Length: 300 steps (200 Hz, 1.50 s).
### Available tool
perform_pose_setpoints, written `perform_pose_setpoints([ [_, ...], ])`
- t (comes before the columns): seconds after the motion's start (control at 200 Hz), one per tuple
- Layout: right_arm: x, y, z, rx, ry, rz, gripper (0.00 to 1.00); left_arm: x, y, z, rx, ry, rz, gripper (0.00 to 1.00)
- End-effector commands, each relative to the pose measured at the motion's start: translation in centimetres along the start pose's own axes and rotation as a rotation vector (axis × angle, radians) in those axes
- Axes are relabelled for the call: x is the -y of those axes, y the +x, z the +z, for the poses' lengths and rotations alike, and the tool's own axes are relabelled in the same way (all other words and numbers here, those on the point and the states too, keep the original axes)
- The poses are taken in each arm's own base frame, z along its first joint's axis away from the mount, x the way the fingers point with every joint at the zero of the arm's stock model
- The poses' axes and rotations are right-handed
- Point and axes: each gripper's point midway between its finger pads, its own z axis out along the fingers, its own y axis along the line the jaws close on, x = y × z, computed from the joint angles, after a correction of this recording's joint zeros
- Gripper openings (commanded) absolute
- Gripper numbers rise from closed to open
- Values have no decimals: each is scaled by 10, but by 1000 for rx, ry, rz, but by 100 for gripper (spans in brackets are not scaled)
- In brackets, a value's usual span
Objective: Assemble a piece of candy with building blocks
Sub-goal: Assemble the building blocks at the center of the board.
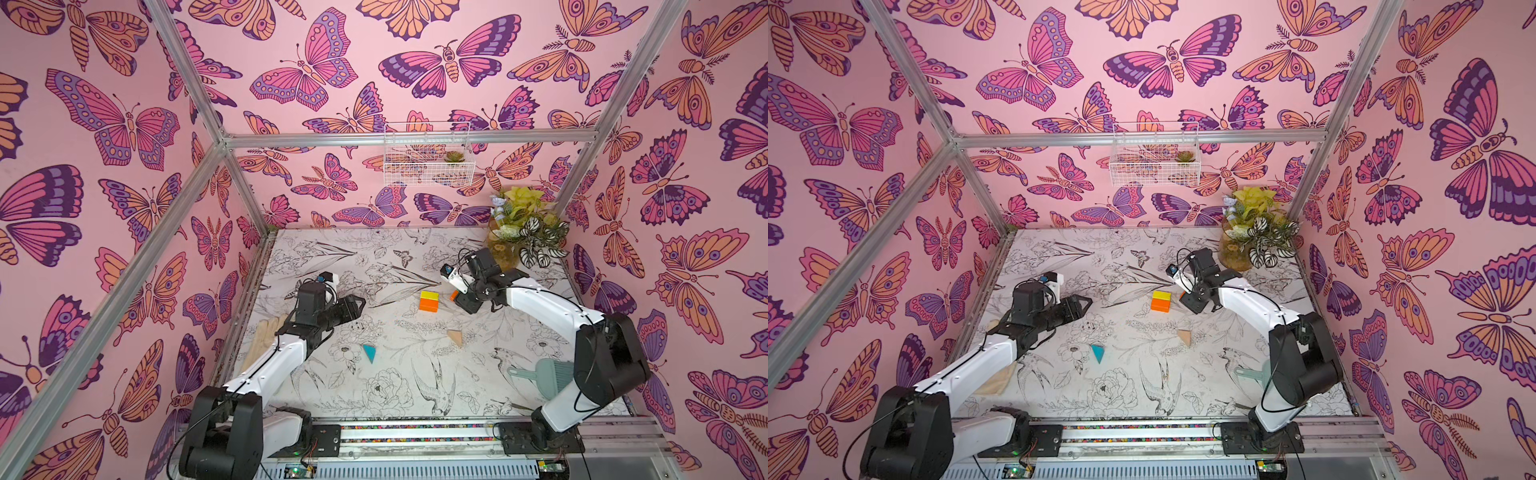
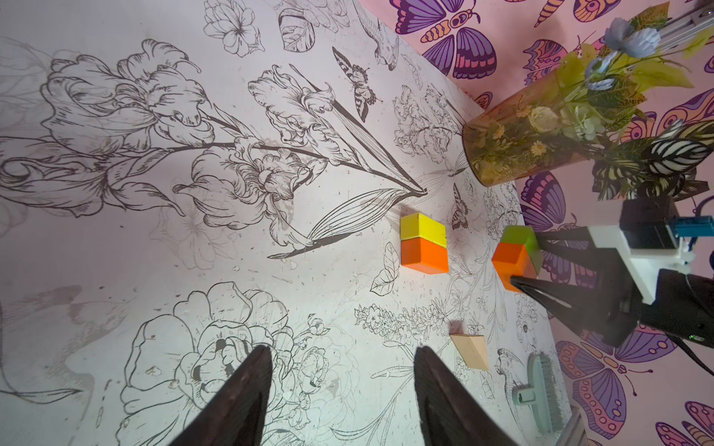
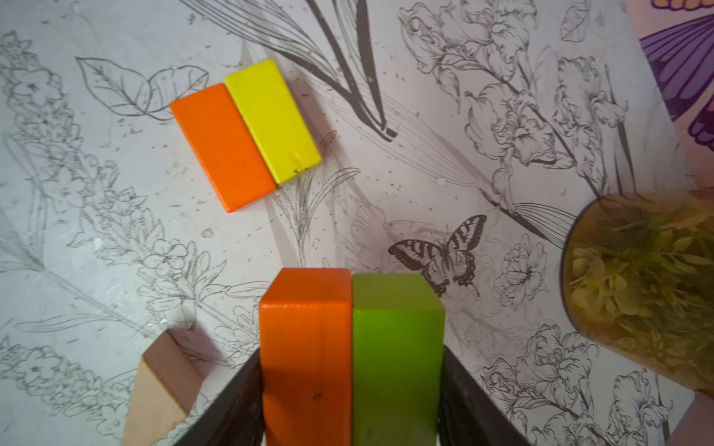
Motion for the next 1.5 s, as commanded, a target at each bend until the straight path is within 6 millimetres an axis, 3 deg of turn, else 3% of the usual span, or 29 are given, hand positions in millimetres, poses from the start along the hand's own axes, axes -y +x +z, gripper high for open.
perform_pose_setpoints([
  [0.0,11,-28,-6,130,32,-59,33,9,-8,0,16,37,11,61],
  [0.04,6,-24,0,134,22,-105,28,9,-8,-1,18,36,12,61],
  [0.155,-6,-21,11,193,15,-219,27,6,-6,-2,22,27,10,60],
  [0.36,-14,-25,10,282,-34,-281,27,2,-2,-4,26,13,7,61],
  [0.506,-27,-22,13,250,-147,-319,30,2,-2,-3,25,15,9,60],
  [0.811,-35,-12,26,152,-253,-388,36,-3,1,-4,25,-1,6,60],
  [1.157,-34,-6,30,101,-280,-416,37,-7,4,-2,19,-14,0,60],
  [1.497,-28,-3,48,54,-265,-419,37,-8,4,-1,16,-17,-4,60],
])
